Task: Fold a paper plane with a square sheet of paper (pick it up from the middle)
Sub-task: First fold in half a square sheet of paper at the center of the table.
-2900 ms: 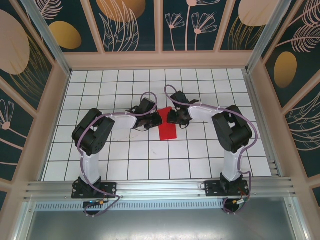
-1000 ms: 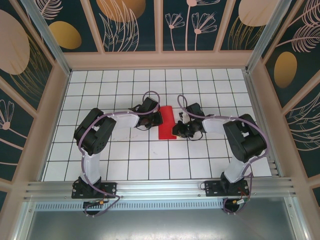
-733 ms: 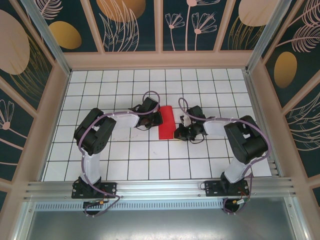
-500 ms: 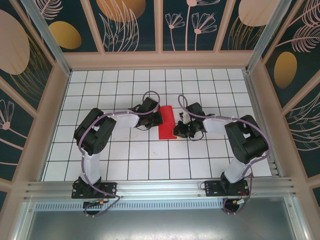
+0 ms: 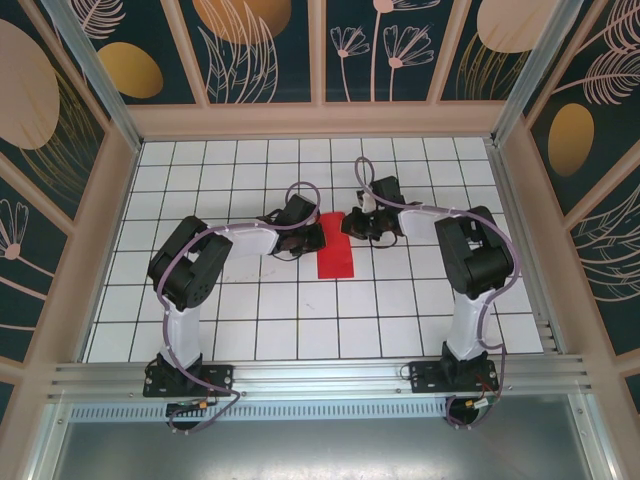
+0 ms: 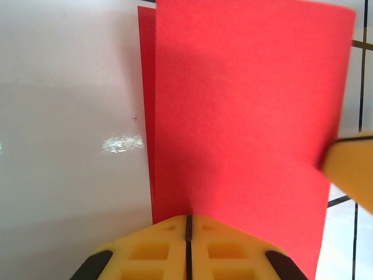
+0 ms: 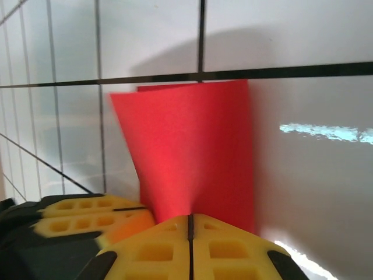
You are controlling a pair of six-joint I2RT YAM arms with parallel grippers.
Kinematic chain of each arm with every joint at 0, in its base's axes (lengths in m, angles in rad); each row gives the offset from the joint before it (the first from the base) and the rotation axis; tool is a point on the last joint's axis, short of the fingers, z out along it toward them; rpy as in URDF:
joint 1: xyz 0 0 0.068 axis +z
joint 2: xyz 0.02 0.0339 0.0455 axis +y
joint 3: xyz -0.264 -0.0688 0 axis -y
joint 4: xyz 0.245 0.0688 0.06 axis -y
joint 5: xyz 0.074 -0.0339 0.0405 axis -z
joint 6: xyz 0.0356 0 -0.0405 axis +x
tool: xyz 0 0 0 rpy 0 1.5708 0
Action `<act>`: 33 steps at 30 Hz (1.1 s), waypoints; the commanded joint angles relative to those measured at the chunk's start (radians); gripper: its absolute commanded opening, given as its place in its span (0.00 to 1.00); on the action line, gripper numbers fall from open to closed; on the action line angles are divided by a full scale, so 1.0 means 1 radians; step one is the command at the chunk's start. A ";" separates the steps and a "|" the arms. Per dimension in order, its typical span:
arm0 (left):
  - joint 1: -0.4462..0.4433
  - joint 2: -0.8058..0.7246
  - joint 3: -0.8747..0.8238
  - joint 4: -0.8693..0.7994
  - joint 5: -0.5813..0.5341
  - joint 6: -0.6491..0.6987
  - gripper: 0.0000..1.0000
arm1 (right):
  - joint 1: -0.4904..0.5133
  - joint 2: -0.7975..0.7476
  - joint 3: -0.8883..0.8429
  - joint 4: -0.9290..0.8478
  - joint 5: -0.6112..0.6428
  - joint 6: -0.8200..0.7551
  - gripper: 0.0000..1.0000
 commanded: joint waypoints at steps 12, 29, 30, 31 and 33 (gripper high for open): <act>0.008 0.081 -0.034 -0.105 -0.081 0.029 0.11 | -0.035 0.043 0.050 -0.031 0.080 0.025 0.10; 0.009 0.075 -0.034 -0.110 -0.085 0.030 0.11 | -0.039 0.160 0.191 -0.054 0.128 0.035 0.11; 0.008 0.075 -0.036 -0.108 -0.086 0.031 0.11 | -0.043 0.166 0.191 -0.060 0.132 0.035 0.11; 0.008 0.075 -0.036 -0.108 -0.086 0.030 0.11 | -0.047 0.170 0.194 -0.065 0.141 0.037 0.11; 0.009 0.074 -0.039 -0.107 -0.086 0.030 0.11 | -0.050 0.172 0.205 -0.083 0.171 0.032 0.11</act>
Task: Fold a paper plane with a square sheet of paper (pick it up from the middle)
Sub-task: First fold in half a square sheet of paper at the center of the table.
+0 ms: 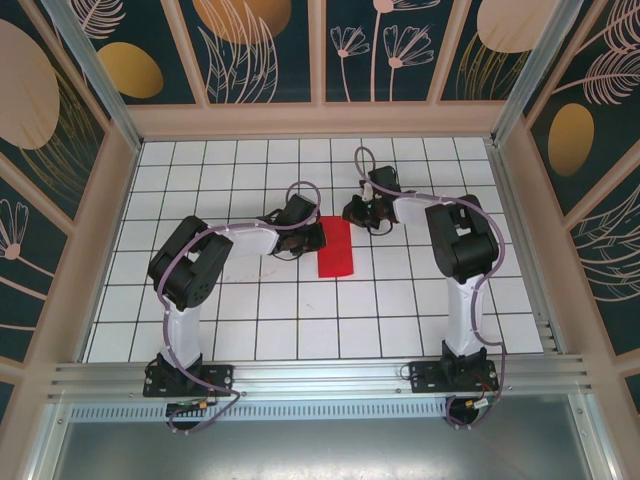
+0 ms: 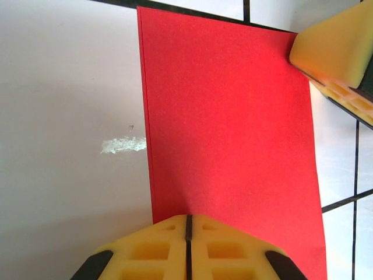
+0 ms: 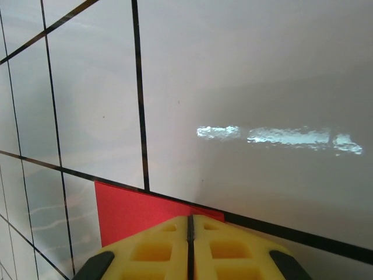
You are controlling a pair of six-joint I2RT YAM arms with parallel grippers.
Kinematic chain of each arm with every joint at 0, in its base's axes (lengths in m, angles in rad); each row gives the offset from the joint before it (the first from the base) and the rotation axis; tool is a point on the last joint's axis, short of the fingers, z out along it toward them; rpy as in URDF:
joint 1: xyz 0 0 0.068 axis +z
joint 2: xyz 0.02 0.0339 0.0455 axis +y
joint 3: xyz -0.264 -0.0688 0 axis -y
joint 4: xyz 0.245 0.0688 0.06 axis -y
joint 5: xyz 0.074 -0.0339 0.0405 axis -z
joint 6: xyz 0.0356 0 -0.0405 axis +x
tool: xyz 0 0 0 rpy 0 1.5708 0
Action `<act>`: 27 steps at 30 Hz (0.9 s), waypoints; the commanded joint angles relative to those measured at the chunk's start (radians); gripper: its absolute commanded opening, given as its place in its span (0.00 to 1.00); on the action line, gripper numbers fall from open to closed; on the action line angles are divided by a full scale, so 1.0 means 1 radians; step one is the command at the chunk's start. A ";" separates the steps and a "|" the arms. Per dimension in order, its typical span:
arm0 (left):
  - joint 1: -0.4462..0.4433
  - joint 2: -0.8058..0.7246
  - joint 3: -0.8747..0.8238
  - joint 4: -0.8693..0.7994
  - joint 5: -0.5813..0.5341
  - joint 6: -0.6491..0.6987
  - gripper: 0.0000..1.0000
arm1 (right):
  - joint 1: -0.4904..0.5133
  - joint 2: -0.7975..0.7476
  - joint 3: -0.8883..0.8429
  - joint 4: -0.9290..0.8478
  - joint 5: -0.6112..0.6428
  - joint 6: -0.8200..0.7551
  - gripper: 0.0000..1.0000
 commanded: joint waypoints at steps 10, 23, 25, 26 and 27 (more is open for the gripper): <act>0.009 0.064 -0.042 -0.116 -0.083 0.024 0.10 | 0.032 -0.140 -0.006 -0.048 0.065 -0.007 0.13; 0.009 0.035 -0.048 -0.110 -0.088 0.018 0.11 | 0.095 -0.217 -0.250 -0.003 0.049 0.058 0.14; 0.008 0.029 -0.048 -0.108 -0.088 0.016 0.11 | 0.094 -0.207 -0.263 -0.001 0.054 0.059 0.14; 0.008 0.026 -0.048 -0.108 -0.087 0.015 0.11 | 0.093 -0.199 -0.267 0.001 0.054 0.059 0.14; 0.008 0.018 -0.047 -0.108 -0.086 0.014 0.11 | 0.094 -0.190 -0.269 -0.001 0.054 0.057 0.14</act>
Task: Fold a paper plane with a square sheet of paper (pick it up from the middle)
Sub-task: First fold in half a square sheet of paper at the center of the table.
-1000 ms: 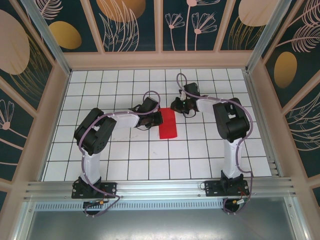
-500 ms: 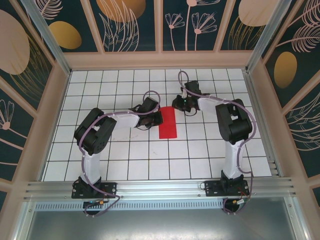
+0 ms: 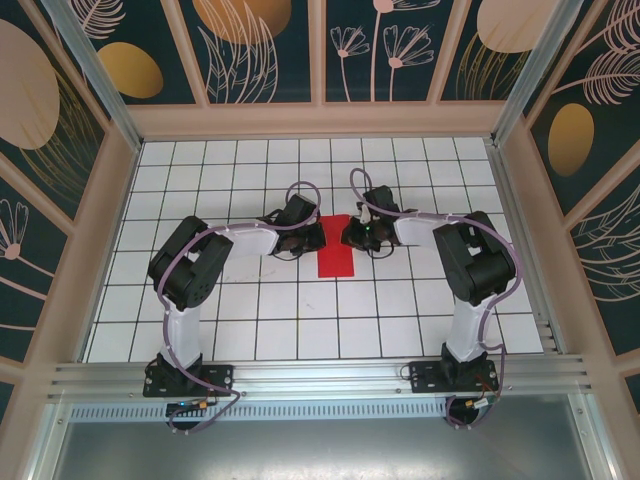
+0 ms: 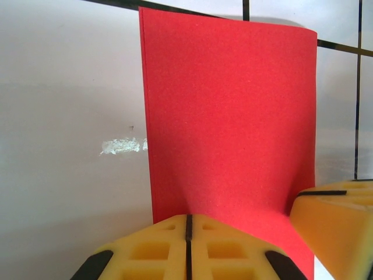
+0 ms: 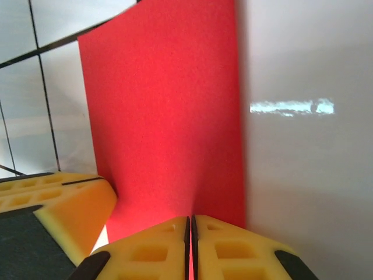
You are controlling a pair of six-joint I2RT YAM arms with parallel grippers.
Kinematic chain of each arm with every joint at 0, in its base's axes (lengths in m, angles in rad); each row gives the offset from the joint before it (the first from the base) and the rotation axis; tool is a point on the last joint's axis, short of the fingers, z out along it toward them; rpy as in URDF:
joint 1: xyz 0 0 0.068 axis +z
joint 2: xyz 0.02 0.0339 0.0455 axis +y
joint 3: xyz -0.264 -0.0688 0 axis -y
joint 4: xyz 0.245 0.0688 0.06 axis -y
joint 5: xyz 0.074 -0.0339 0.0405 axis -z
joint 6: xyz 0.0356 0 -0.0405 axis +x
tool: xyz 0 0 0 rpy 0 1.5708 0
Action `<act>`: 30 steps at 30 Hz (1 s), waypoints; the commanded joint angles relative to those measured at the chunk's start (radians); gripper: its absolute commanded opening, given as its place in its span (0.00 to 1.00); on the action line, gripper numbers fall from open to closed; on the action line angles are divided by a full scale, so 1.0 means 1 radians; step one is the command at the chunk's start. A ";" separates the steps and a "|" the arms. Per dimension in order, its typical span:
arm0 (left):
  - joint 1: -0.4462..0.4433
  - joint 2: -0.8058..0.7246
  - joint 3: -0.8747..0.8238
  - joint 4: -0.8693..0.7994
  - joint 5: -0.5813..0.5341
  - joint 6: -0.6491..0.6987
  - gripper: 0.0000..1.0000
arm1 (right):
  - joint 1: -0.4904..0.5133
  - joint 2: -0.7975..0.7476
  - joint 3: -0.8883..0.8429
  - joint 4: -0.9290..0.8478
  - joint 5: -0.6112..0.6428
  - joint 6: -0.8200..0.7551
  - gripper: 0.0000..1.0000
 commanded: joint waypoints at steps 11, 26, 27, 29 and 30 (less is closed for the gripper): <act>0.009 -0.156 -0.042 0.020 -0.110 -0.002 0.20 | 0.030 0.031 -0.045 0.064 -0.164 -0.076 0.13; 0.008 0.020 0.104 0.177 0.163 -0.038 0.22 | -0.018 -0.124 -0.152 0.138 -0.129 0.029 0.13; 0.008 0.031 0.110 0.177 0.170 -0.038 0.22 | -0.018 -0.121 -0.153 0.139 -0.129 0.033 0.13; 0.008 0.048 0.119 0.183 0.188 -0.040 0.22 | -0.017 -0.107 -0.152 0.146 -0.134 0.041 0.13; 0.008 0.052 0.120 0.180 0.185 -0.039 0.22 | -0.017 -0.102 -0.151 0.146 -0.136 0.044 0.13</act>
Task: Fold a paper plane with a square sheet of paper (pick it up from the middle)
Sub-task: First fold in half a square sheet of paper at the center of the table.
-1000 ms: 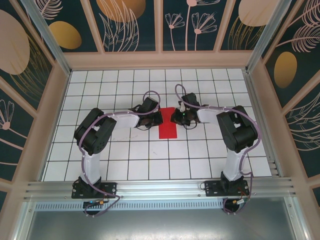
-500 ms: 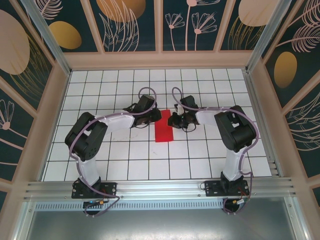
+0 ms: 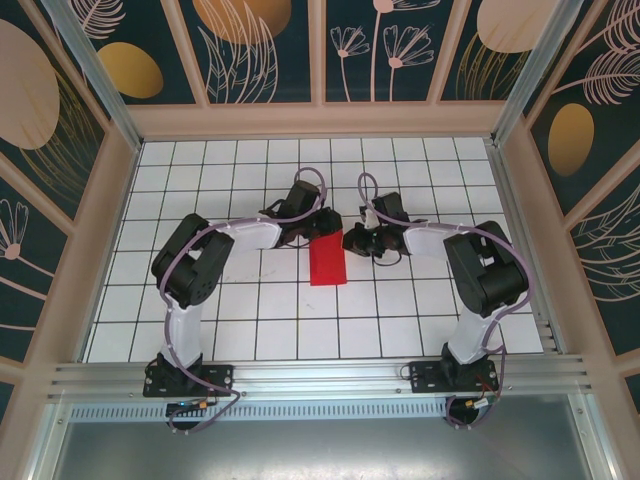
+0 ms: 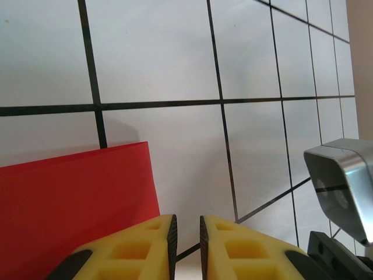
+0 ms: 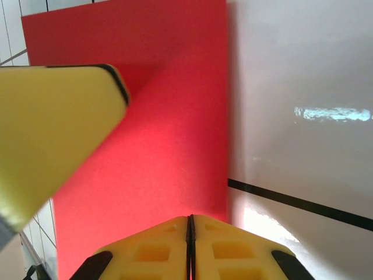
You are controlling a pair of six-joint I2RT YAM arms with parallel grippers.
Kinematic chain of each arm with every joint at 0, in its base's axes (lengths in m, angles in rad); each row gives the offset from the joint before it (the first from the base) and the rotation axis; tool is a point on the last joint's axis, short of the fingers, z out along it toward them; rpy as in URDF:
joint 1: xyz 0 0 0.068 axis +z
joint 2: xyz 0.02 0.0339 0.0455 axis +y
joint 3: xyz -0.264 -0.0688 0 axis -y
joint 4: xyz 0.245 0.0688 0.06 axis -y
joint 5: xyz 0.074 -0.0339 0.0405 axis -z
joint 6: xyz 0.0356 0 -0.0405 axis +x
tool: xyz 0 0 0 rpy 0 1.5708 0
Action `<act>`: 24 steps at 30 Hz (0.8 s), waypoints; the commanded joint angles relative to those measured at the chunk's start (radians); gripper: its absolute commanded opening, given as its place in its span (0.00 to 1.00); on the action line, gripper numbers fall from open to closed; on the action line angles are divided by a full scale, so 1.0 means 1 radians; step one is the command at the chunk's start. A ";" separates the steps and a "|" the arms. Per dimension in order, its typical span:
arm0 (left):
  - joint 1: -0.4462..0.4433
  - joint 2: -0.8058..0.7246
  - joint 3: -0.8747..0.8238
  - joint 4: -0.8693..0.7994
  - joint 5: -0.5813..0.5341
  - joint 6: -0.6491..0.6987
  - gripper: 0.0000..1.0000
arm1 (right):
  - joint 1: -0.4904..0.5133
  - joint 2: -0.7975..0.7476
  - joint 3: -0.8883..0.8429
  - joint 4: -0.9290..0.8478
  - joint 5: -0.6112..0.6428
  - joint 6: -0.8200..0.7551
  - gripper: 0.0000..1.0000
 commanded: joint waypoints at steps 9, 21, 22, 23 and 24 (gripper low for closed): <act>0.006 0.080 0.072 -0.012 0.031 0.014 0.20 | 0.019 0.064 0.008 0.040 -0.033 0.033 0.13; 0.007 0.138 0.101 -0.055 -0.003 0.026 0.16 | 0.023 0.118 0.029 -0.015 -0.007 0.018 0.12; 0.006 0.142 0.103 -0.058 -0.006 0.029 0.16 | 0.024 0.120 0.030 -0.020 -0.005 0.014 0.12; 0.008 0.146 0.104 -0.060 -0.009 0.028 0.16 | 0.024 0.121 0.031 -0.024 -0.001 0.012 0.12; 0.006 0.149 0.106 -0.061 -0.012 0.029 0.16 | 0.023 0.120 0.032 -0.030 0.001 0.010 0.12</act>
